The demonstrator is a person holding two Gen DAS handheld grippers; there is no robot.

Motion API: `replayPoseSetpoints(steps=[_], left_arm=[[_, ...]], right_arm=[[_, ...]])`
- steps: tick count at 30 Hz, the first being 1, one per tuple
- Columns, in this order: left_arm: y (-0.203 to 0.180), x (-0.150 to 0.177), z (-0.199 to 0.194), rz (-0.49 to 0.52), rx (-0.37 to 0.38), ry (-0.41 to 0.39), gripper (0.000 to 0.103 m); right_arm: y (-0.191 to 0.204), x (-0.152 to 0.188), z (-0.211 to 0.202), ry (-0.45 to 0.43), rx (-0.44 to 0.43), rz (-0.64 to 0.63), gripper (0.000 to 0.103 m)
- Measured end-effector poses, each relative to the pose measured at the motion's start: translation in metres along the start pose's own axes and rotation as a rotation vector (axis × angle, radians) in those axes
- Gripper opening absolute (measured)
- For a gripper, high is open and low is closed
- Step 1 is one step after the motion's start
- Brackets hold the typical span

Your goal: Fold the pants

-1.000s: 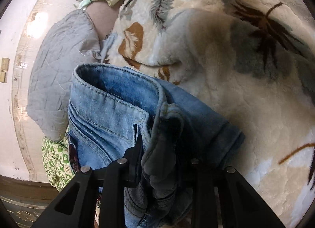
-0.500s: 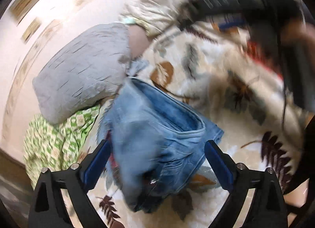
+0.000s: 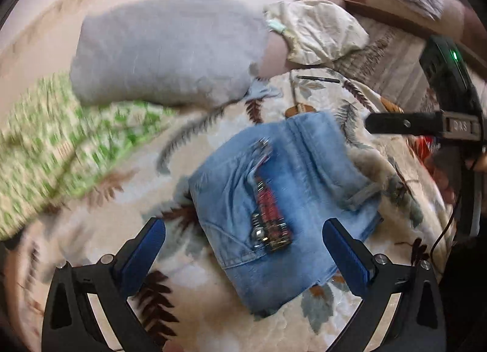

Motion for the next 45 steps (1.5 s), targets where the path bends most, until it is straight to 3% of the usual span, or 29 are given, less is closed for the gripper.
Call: replayPoseSetpoints(steps=[3,8,10,12,13,15,18,24,32,45], left_arm=[[0.024,0.004,0.017,-0.12,0.043,0.02,0.103],[0.055,0.012,0.027,-0.319,0.195,0.015,0.103],[0.065,0.013,0.032,-0.381,0.22,0.025,0.103],[0.071,0.012,0.029,-0.407,0.218,0.016,0.103],[0.072,0.011,0.028,-0.413,0.22,0.008,0.103],[0.074,0.008,0.027,-0.416,0.228,0.0,0.103],[0.074,0.006,0.024,-0.409,0.235,-0.014,0.103],[0.067,0.002,0.024,-0.391,0.248,-0.014,0.103],[0.063,-0.001,0.026,-0.39,0.243,-0.01,0.103],[0.07,-0.002,0.026,-0.395,0.208,-0.022,0.103]], right_arm=[[-0.006,0.005,0.024,0.068,-0.071,0.059,0.103],[-0.001,-0.003,0.04,0.068,-0.145,0.063,0.102],[0.004,-0.008,0.049,0.071,-0.137,0.033,0.094],[0.004,-0.011,0.059,0.081,-0.108,0.006,0.067],[0.003,-0.013,0.063,0.087,-0.097,0.0,0.06],[0.002,-0.013,0.069,0.103,-0.097,-0.008,0.021],[0.007,-0.017,0.066,0.095,-0.109,-0.042,0.009],[-0.005,-0.025,0.058,0.092,-0.114,-0.025,0.008],[-0.054,0.012,0.098,0.238,-0.073,0.1,0.007],[-0.038,0.014,0.107,0.272,0.051,-0.053,0.01]])
Point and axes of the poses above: each gripper's, at about its wrist camera, not at the fingertips, and z roughly the way its jaws point, y to its left, x to its underside, the point moved 5 cm from there along z, roughly the way its jaws point, and after that the axes turned 11 degrees about -z, right-handed, at the moved point
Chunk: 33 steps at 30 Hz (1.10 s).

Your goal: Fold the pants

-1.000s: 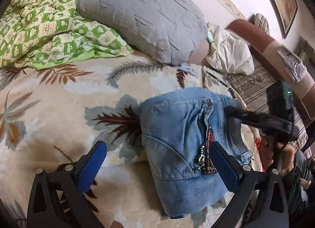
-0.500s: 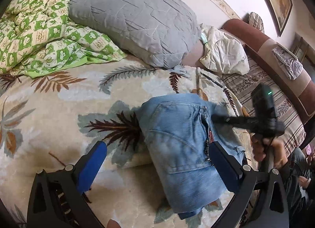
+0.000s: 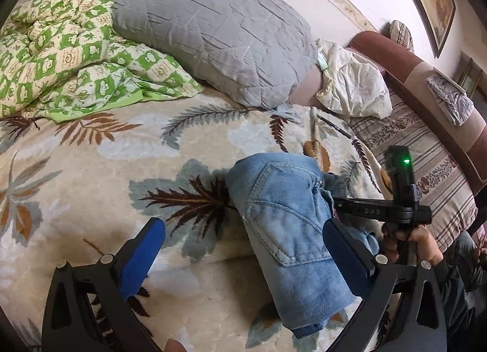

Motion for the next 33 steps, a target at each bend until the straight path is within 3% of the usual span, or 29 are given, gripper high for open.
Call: replayPoseSetpoints(steps=[2,4,5,6,8,12,17,24,27,30,33], left_arm=[[0.003,-0.001,0.0,-0.002,-0.013,-0.007,0.103],[0.005,-0.002,-0.001,-0.008,-0.03,-0.015,0.103],[0.006,-0.003,-0.001,-0.008,-0.036,-0.018,0.103],[0.007,-0.005,-0.001,-0.01,-0.043,-0.019,0.103],[0.005,-0.008,0.0,-0.013,-0.037,-0.012,0.103],[-0.005,-0.018,0.015,-0.051,0.067,0.04,0.103],[0.001,-0.024,0.055,-0.23,0.226,0.169,0.103],[0.015,-0.016,0.091,-0.349,0.237,0.278,0.103],[0.006,-0.01,0.099,-0.361,0.293,0.341,0.103],[-0.004,-0.008,0.099,-0.31,0.283,0.335,0.103],[0.0,-0.009,0.1,-0.35,0.309,0.335,0.102]], right_arm=[[0.002,-0.002,-0.012,-0.011,0.005,0.012,0.019],[0.001,-0.001,-0.03,-0.034,-0.001,0.043,0.044],[0.001,0.001,-0.039,-0.055,-0.001,0.056,0.077],[0.001,0.003,-0.049,-0.083,-0.005,0.067,0.093],[0.005,0.008,-0.065,-0.12,-0.045,0.068,0.093],[0.011,0.019,-0.071,-0.112,-0.079,0.051,0.093],[0.012,0.038,-0.056,-0.044,-0.123,0.078,0.093],[-0.001,0.058,-0.035,0.015,-0.256,0.206,0.094],[-0.006,0.059,-0.03,0.018,-0.295,0.253,0.096],[-0.006,0.058,-0.026,0.002,-0.387,0.321,0.102],[-0.007,0.055,-0.025,-0.023,-0.435,0.366,0.103]])
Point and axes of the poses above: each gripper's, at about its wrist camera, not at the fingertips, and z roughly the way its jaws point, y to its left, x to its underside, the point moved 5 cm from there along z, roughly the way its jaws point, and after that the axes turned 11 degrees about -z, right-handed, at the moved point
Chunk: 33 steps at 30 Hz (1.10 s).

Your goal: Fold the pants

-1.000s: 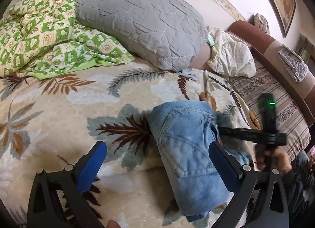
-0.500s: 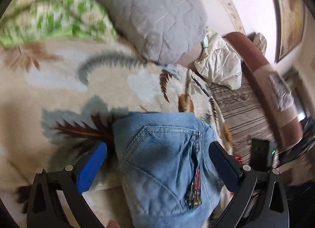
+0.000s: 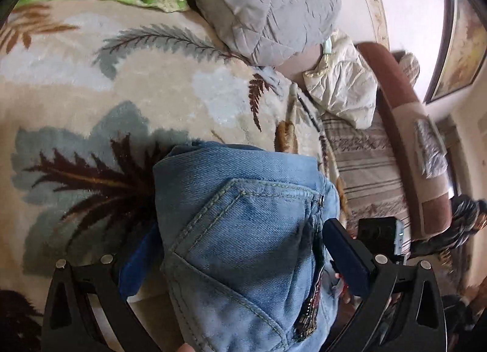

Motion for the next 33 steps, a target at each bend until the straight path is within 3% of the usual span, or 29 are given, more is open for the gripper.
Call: replayPoseSetpoints(steps=[3,5,9,13,15,20,23,26,33], left_arm=[[0.011,-0.004,-0.005,-0.056,0.034,0.009,0.092],[0.021,-0.006,-0.002,-0.093,0.03,0.015,0.091],[0.016,-0.006,-0.004,-0.076,0.036,0.015,0.079],[0.011,-0.003,-0.005,-0.045,-0.007,0.005,0.069],[0.007,-0.002,-0.007,-0.021,-0.031,-0.004,0.067],[-0.004,0.002,-0.011,0.045,-0.093,-0.035,0.058],[0.004,-0.002,-0.006,0.032,-0.104,-0.043,0.057],[0.009,-0.004,-0.009,-0.006,-0.062,-0.034,0.051],[-0.031,0.001,-0.039,0.057,0.001,-0.097,0.045]], right_arm=[[0.001,-0.003,0.004,0.005,0.004,0.002,0.103],[-0.001,-0.003,0.011,0.013,0.059,-0.011,0.103],[0.007,-0.003,0.013,0.01,0.124,-0.057,0.097],[0.006,-0.002,0.007,0.006,0.184,-0.102,0.067],[0.011,-0.001,0.006,0.002,0.213,-0.14,0.046],[0.026,-0.005,0.0,-0.035,0.231,-0.212,0.024],[0.022,-0.005,0.001,-0.048,0.209,-0.192,0.021],[0.022,-0.005,-0.002,-0.06,0.199,-0.189,0.02],[0.04,-0.011,-0.027,-0.138,0.127,-0.196,0.017]])
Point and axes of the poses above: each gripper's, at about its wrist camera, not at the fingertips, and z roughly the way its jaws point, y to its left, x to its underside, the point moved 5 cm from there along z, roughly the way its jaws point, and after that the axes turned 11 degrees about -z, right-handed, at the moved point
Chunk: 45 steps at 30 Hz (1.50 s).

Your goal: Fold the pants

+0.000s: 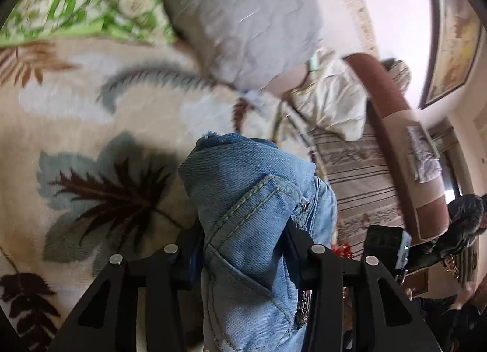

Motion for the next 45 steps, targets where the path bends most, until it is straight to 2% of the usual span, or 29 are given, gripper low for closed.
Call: replayPoseSetpoints(steps=[4,8,13,18,24,26,28,29,31,32,33,34,36,39,40,42,45], left_arm=[[-0.011,0.002,-0.019,0.0,0.016,-0.013,0.045],[-0.005,0.013,-0.037,-0.018,0.003,-0.004,0.046],[0.017,0.026,-0.052,-0.008,-0.073,-0.003,0.046],[0.048,0.025,-0.043,-0.023,-0.14,0.011,0.046],[0.073,0.028,-0.035,-0.061,-0.145,0.013,0.048],[0.078,0.03,-0.032,-0.062,-0.162,0.007,0.051],[0.086,0.031,-0.026,-0.084,-0.165,0.02,0.06],[0.089,0.031,-0.024,-0.1,-0.156,0.028,0.062],[0.092,0.029,-0.025,-0.112,-0.127,0.027,0.071],[0.091,0.029,-0.028,-0.112,-0.126,0.021,0.076],[0.089,0.028,-0.032,-0.11,-0.144,0.006,0.087],[0.086,0.027,-0.044,-0.092,-0.183,-0.027,0.097],[0.079,0.022,-0.073,-0.062,-0.187,-0.114,0.099],[0.069,0.017,-0.111,-0.047,-0.158,-0.234,0.103],[0.063,0.018,-0.125,-0.023,-0.181,-0.288,0.103],[0.052,0.023,-0.135,0.04,-0.231,-0.347,0.103],[0.036,0.035,-0.135,0.145,-0.324,-0.389,0.103]], right_arm=[[0.022,-0.004,-0.015,-0.027,-0.006,-0.033,0.017],[0.042,0.008,-0.018,-0.01,-0.015,-0.041,0.017],[0.056,0.035,0.008,0.049,0.001,-0.023,0.017],[0.055,0.047,0.039,0.101,0.052,-0.034,0.017],[0.043,0.053,0.052,0.136,0.07,-0.029,0.017],[0.041,0.055,0.053,0.142,0.07,-0.025,0.017],[0.041,0.055,0.053,0.15,0.076,-0.026,0.017],[0.04,0.056,0.052,0.153,0.082,-0.024,0.02],[0.037,0.057,0.05,0.157,0.104,0.003,0.038],[0.035,0.058,0.048,0.164,0.119,0.016,0.062],[0.032,0.057,0.043,0.157,0.134,0.044,0.077],[0.03,0.057,0.035,0.144,0.128,0.058,0.077],[0.031,0.049,0.018,0.105,0.114,0.056,0.084],[0.036,0.032,-0.01,-0.002,0.153,0.015,0.098],[0.039,0.026,-0.018,-0.035,0.159,-0.002,0.098],[0.046,0.015,-0.023,-0.076,0.159,-0.026,0.098],[0.06,0.001,-0.019,-0.107,0.203,-0.094,0.098]])
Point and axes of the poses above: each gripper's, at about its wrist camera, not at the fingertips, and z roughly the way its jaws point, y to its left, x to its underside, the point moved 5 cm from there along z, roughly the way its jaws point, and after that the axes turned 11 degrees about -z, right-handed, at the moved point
